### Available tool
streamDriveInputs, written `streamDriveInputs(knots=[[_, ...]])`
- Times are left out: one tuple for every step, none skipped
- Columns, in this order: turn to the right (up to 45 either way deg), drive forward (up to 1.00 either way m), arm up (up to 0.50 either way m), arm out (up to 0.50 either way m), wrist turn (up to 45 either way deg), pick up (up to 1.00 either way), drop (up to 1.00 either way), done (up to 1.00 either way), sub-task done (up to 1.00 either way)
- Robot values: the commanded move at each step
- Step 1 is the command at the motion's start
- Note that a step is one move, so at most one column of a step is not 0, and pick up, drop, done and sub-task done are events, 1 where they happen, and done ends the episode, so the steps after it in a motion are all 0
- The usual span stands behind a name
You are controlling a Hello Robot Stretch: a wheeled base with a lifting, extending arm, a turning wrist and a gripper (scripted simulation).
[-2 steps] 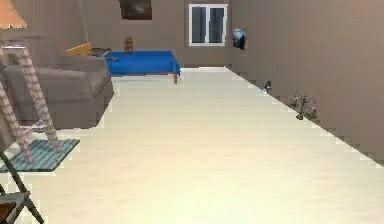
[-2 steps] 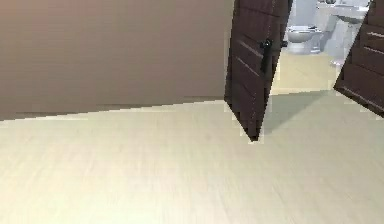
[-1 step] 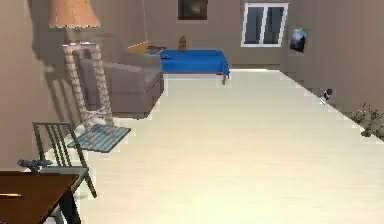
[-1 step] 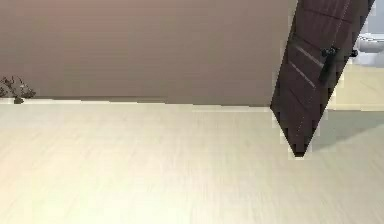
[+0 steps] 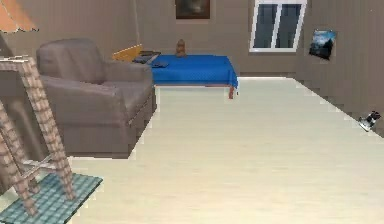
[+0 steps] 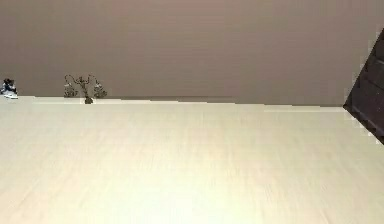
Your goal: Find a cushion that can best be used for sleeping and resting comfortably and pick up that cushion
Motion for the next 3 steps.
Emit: streamDriveInputs(knots=[[0.0,1.00,0.00,0.00,0.0,0.00,0.00,0.00,0.00],[-3.0,0.00,0.00,0.00,0.0,0.00,0.00,0.00,0.00],[0.0,1.00,0.00,0.00,0.0,0.00,0.00,0.00,0.00]])
